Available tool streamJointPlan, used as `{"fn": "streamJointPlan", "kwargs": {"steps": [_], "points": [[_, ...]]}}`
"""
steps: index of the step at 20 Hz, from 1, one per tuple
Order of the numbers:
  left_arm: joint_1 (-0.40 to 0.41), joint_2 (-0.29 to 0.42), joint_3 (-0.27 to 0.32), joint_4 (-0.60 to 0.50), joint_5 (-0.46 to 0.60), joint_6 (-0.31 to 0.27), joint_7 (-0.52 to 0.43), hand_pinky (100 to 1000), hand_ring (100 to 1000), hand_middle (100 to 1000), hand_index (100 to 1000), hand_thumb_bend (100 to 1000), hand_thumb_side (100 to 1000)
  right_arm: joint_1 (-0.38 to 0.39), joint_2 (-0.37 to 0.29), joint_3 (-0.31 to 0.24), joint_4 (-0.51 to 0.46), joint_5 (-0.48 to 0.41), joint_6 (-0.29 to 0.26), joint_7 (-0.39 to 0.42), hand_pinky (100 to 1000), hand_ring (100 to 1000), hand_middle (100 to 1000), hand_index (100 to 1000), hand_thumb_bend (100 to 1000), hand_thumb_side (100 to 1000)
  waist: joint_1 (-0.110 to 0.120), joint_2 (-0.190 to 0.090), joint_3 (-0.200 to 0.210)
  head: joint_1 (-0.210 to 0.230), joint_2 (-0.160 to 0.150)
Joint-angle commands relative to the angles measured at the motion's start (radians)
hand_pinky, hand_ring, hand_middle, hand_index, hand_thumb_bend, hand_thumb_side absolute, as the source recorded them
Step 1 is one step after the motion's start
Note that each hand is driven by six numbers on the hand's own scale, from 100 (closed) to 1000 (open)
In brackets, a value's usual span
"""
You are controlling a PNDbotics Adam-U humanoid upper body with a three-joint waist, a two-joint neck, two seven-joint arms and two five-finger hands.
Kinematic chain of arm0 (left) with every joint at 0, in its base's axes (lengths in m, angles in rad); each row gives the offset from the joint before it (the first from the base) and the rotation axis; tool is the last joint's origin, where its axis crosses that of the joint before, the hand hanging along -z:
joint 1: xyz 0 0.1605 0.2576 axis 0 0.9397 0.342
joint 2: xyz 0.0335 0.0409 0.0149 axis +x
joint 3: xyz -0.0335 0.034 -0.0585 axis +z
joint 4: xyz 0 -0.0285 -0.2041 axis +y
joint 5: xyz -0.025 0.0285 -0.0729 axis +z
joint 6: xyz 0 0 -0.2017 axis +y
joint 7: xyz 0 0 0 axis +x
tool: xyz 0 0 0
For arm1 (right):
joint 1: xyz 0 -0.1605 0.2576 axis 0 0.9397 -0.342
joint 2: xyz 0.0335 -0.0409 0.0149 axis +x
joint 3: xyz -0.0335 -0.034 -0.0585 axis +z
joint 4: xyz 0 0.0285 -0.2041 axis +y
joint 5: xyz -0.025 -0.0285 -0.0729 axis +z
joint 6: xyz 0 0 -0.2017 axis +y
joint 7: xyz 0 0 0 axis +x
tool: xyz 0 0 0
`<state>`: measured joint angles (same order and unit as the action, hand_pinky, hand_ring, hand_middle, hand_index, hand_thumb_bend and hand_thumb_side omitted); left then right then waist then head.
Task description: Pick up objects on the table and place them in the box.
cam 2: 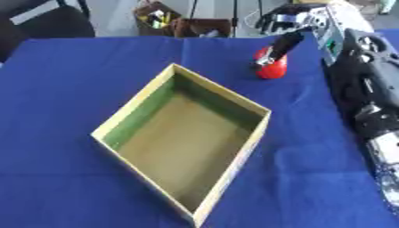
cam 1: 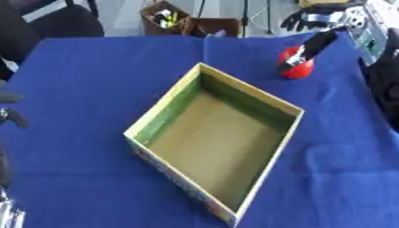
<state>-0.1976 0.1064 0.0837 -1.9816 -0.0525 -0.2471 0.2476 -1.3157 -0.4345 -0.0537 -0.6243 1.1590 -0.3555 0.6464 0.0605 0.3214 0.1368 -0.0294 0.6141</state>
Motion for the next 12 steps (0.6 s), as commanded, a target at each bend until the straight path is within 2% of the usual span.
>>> {"fn": "streamJointPlan", "kwargs": {"steps": [1, 8, 9, 12], "points": [[-0.008, 0.024, -0.004, -0.018, 0.000, -0.002, -0.002, 278, 543, 588, 710, 100, 932, -0.020, -0.027, 0.003, -0.008, -0.017, -0.006, 0.050, 866, 870, 850, 979, 720, 414, 0.001, -0.018, 0.001, 0.001, -0.005], [-0.009, 0.023, -0.005, -0.018, -0.001, -0.002, -0.004, 278, 543, 588, 710, 100, 932, -0.017, -0.033, -0.013, -0.066, -0.012, 0.026, 0.150, 866, 856, 850, 968, 629, 394, 0.000, -0.016, -0.001, 0.002, -0.007], [-0.009, 0.022, -0.005, -0.018, -0.001, -0.002, -0.004, 278, 543, 588, 710, 100, 934, -0.016, -0.035, -0.017, -0.078, -0.010, 0.033, 0.152, 850, 837, 840, 958, 573, 414, 0.001, -0.015, -0.001, 0.002, -0.008], [-0.009, 0.020, -0.005, -0.018, -0.001, -0.002, -0.004, 278, 543, 589, 710, 100, 935, -0.011, -0.036, -0.027, -0.113, -0.002, 0.058, 0.120, 846, 834, 838, 953, 568, 455, 0.002, -0.012, -0.001, 0.001, -0.011]]}}
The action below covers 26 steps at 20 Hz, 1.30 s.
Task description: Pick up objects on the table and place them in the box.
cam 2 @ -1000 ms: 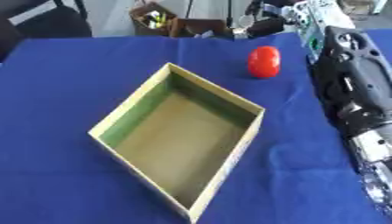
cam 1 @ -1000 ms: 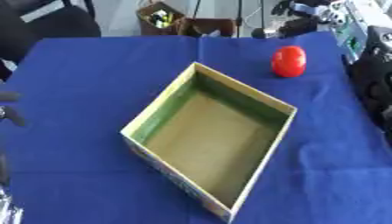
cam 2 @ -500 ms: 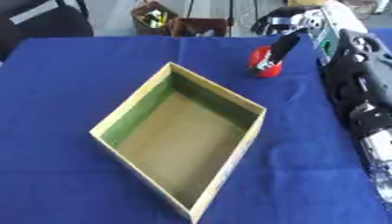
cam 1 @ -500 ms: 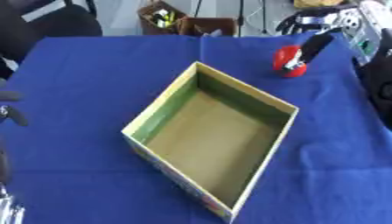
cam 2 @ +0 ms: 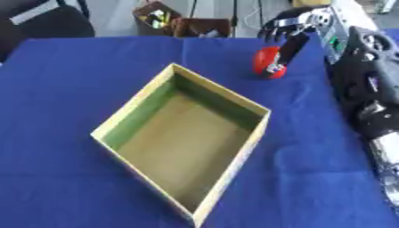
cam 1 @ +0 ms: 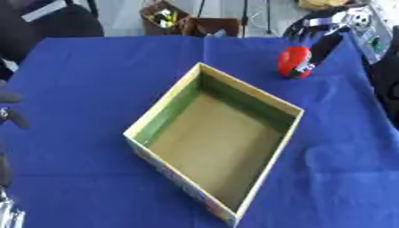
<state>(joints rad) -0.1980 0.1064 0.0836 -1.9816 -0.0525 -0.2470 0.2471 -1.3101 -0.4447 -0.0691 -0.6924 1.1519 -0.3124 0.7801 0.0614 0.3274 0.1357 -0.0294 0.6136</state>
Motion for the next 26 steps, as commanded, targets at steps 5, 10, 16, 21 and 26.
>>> {"fn": "streamJointPlan", "kwargs": {"steps": [5, 10, 16, 21, 26], "points": [[-0.009, 0.018, -0.007, -0.018, -0.003, -0.002, -0.008, 277, 543, 588, 708, 100, 934, -0.012, -0.025, 0.002, -0.028, 0.036, 0.026, -0.074, 842, 834, 839, 950, 491, 465, 0.001, -0.013, -0.001, 0.000, -0.011], [-0.010, 0.017, -0.006, -0.018, -0.003, -0.002, -0.008, 277, 544, 589, 709, 100, 933, -0.010, -0.023, 0.010, -0.002, 0.062, 0.009, -0.066, 847, 840, 846, 951, 448, 417, 0.003, -0.010, 0.000, -0.002, -0.010], [-0.011, 0.015, -0.005, -0.018, -0.003, -0.002, -0.008, 277, 544, 589, 708, 100, 932, -0.006, -0.022, 0.009, 0.009, 0.058, -0.001, -0.040, 845, 838, 844, 951, 437, 392, 0.004, -0.006, 0.001, -0.005, -0.013], [-0.012, 0.013, -0.006, -0.018, -0.003, -0.002, -0.008, 277, 544, 589, 709, 100, 934, -0.003, -0.020, 0.010, 0.009, 0.058, 0.002, -0.042, 832, 826, 833, 943, 426, 398, 0.003, -0.002, 0.002, -0.006, -0.015], [-0.014, 0.012, -0.006, -0.018, -0.003, -0.002, -0.008, 277, 544, 590, 709, 100, 935, 0.004, -0.018, 0.013, 0.014, 0.069, 0.006, -0.066, 771, 788, 816, 927, 392, 386, 0.003, 0.003, 0.005, -0.008, -0.018]]}}
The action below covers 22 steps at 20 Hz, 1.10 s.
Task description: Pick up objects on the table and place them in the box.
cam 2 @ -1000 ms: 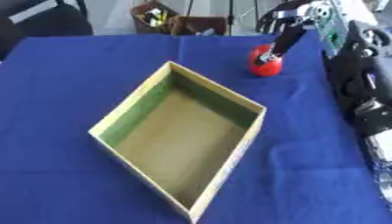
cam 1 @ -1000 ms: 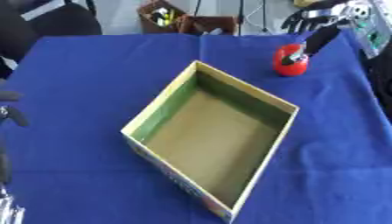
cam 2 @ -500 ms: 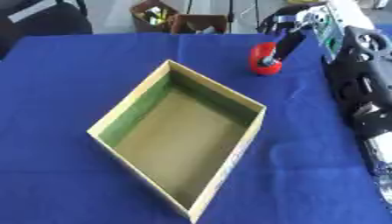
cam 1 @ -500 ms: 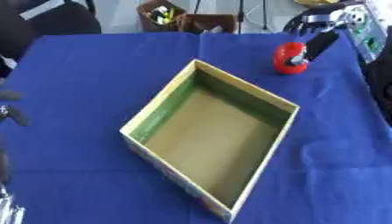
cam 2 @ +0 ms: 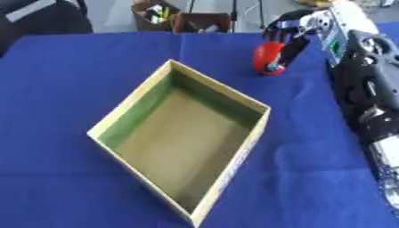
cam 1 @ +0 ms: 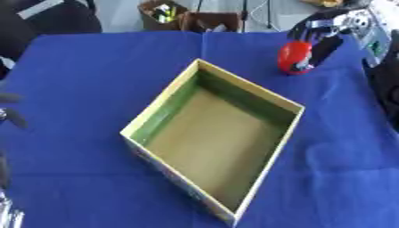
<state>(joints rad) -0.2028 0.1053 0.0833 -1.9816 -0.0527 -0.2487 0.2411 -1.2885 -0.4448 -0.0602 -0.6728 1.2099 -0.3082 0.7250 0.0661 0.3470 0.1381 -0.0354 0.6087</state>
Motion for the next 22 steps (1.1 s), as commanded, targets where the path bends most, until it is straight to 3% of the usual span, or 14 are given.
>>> {"fn": "streamJointPlan", "kwargs": {"steps": [1, 7, 14, 18, 22], "points": [[-0.009, 0.012, -0.005, -0.018, -0.003, 0.000, -0.002, 277, 544, 590, 709, 100, 935, -0.016, -0.018, 0.005, -0.003, 0.014, 0.002, -0.014, 763, 783, 814, 925, 388, 384, -0.001, -0.016, 0.004, -0.002, -0.014], [-0.011, 0.011, -0.006, -0.018, -0.003, 0.000, -0.003, 277, 545, 591, 708, 100, 937, -0.011, -0.015, 0.006, 0.004, 0.017, 0.006, -0.050, 634, 686, 758, 862, 349, 376, -0.001, -0.014, 0.004, -0.004, -0.015], [-0.011, 0.011, -0.005, -0.018, -0.003, -0.001, -0.002, 278, 546, 592, 708, 100, 937, -0.006, -0.013, 0.011, 0.021, 0.026, 0.007, -0.064, 587, 652, 746, 833, 300, 342, 0.000, -0.013, 0.005, -0.004, -0.014], [-0.012, 0.011, -0.006, -0.018, -0.002, -0.001, -0.002, 279, 547, 592, 708, 100, 937, -0.005, -0.012, 0.010, 0.022, 0.018, 0.011, -0.076, 508, 621, 693, 787, 233, 310, 0.000, -0.014, 0.005, -0.004, -0.014], [-0.014, 0.011, -0.005, -0.018, -0.003, -0.001, -0.002, 280, 547, 592, 708, 100, 937, 0.001, -0.012, 0.008, 0.031, -0.009, 0.020, -0.086, 477, 619, 694, 779, 214, 248, -0.001, -0.015, 0.007, -0.003, -0.016]]}}
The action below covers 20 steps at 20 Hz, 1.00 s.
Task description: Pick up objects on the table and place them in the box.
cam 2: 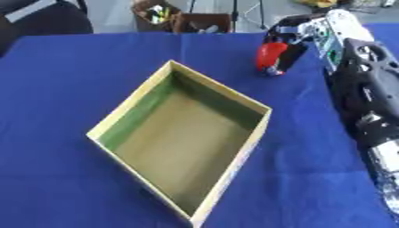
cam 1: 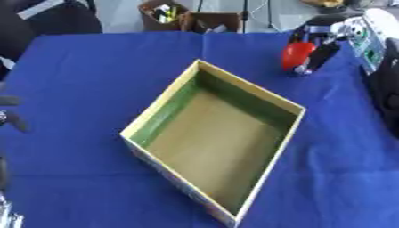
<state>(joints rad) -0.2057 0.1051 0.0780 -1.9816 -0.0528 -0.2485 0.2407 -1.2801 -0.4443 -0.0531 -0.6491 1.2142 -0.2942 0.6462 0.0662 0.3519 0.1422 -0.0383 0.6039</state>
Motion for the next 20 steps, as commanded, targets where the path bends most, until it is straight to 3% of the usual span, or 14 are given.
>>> {"fn": "streamJointPlan", "kwargs": {"steps": [1, 3, 4, 9, 17, 20], "points": [[-0.012, 0.012, 0.000, -0.018, -0.002, -0.002, -0.001, 280, 547, 592, 708, 100, 937, -0.007, -0.013, 0.002, 0.009, -0.021, 0.009, -0.010, 479, 618, 688, 775, 207, 244, 0.000, -0.020, 0.003, -0.001, -0.012], [-0.012, 0.012, 0.000, -0.018, -0.002, -0.002, -0.001, 280, 548, 593, 708, 100, 937, -0.006, -0.014, 0.001, 0.008, -0.036, 0.013, -0.018, 456, 608, 676, 762, 165, 237, -0.001, -0.022, 0.003, -0.002, -0.011], [-0.012, 0.013, 0.000, -0.018, -0.002, -0.002, -0.001, 280, 548, 593, 708, 100, 937, -0.006, -0.014, 0.002, 0.007, -0.045, 0.015, -0.023, 440, 603, 668, 752, 103, 232, -0.001, -0.022, 0.003, -0.002, -0.012], [-0.013, 0.013, 0.001, -0.018, -0.002, -0.003, -0.001, 282, 550, 593, 707, 100, 936, -0.005, -0.015, 0.009, 0.002, -0.079, 0.027, -0.068, 404, 590, 646, 710, 100, 242, -0.003, -0.024, 0.002, -0.002, -0.012], [-0.011, 0.014, 0.001, -0.018, -0.002, -0.002, 0.000, 283, 551, 593, 707, 100, 936, -0.008, -0.020, 0.016, -0.006, -0.114, 0.033, -0.120, 354, 542, 562, 566, 100, 364, -0.004, -0.031, -0.002, -0.002, -0.009], [-0.009, 0.016, 0.001, -0.018, -0.002, -0.001, 0.000, 283, 550, 592, 707, 100, 936, -0.015, -0.024, 0.021, -0.019, -0.126, 0.029, -0.128, 354, 533, 561, 553, 100, 393, -0.005, -0.036, -0.007, -0.001, -0.006]]}}
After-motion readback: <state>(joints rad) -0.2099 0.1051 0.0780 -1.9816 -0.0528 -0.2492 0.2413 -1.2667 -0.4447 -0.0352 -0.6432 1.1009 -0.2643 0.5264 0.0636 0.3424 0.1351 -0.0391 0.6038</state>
